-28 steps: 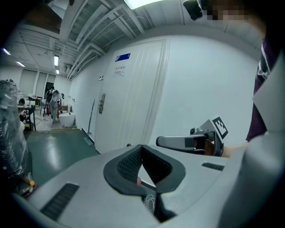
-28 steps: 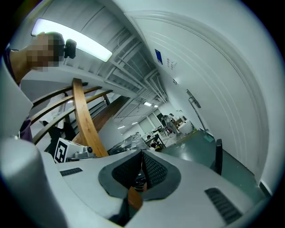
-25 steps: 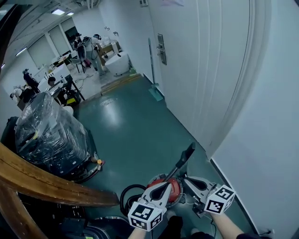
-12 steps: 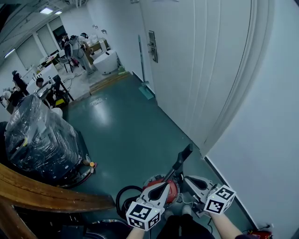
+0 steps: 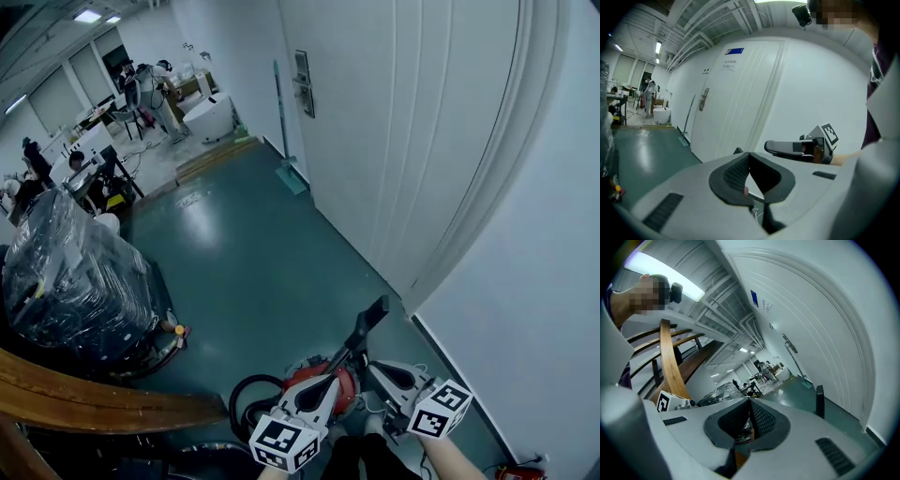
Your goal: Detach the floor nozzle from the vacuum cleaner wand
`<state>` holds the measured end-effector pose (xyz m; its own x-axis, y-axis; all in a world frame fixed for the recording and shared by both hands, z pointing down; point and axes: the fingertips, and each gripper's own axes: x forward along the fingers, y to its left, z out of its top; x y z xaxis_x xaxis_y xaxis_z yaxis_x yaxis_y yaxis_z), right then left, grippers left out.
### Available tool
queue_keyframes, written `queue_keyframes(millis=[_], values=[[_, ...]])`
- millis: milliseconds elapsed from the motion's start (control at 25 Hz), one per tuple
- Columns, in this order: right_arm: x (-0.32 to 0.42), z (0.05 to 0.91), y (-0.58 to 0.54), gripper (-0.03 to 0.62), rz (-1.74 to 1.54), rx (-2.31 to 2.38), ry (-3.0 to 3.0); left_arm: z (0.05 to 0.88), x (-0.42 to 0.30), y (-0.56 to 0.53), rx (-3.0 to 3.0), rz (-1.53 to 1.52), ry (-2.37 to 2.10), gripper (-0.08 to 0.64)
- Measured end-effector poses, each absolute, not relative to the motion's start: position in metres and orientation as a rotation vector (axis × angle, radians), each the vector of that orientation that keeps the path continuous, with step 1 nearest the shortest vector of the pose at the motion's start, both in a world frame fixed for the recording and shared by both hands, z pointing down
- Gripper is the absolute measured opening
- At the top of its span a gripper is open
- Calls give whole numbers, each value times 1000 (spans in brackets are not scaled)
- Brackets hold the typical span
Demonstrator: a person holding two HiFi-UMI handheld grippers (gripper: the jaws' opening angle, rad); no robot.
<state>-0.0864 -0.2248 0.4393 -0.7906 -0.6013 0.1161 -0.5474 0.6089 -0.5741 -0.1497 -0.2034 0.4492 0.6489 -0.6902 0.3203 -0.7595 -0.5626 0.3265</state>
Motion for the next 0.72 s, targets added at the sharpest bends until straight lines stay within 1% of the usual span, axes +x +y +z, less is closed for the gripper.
queue_keyframes(millis=[720], values=[[-70, 566, -264, 18, -1063, -1089, 2669, 578, -144, -246, 2367, 335, -1138, 6]])
